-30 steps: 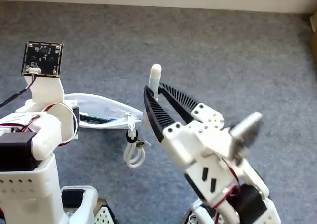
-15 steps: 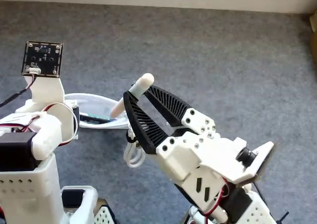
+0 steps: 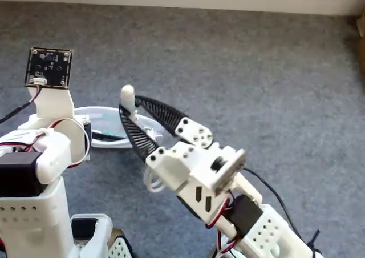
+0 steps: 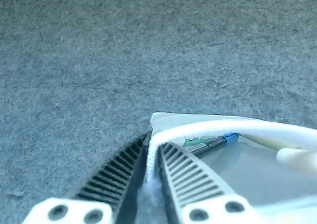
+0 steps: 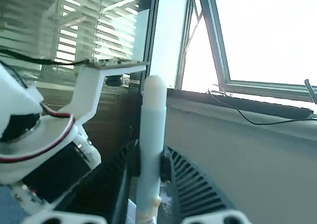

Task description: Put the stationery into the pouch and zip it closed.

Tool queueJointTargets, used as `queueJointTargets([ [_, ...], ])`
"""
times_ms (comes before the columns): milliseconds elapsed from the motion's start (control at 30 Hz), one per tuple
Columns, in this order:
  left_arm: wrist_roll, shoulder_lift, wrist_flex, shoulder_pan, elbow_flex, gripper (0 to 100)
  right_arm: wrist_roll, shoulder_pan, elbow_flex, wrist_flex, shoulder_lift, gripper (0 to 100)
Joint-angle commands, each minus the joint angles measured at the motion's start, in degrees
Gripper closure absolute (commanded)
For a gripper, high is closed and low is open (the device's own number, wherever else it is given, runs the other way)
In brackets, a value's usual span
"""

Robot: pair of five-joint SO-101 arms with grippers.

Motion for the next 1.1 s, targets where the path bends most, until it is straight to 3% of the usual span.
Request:
queueJointTargets([
  [0,-0.09,0.57,-0.44,1.01,0.31,99,2.81,-1.01,-1.01,5.58,0.22,99.4],
  [233,-0.09,0.57,-0.44,1.01,0.31,99,2.99,-2.33,-4.44,18.95,0.31,98.7],
  [367,-0.09,0.57,-0.44,1.01,0.31,99,2.90,-2.33,-6.37,24.92,0.31,89.1],
  [467,-0.09,0.57,-0.44,1.01,0.31,99,2.73,-2.33,-7.25,26.77,0.22,81.7],
  [800,-0.09,0.57,-0.44,1.01,0.31,99,2.55,-2.42,-7.25,27.21,-0.13,81.2],
  [900,-0.09,0.57,-0.44,1.01,0.40,99,2.55,-2.42,-7.69,27.21,-0.31,84.6],
  [1067,-0.09,0.57,-0.44,1.01,0.40,99,2.55,-2.42,-9.54,27.21,-4.44,99.8],
])
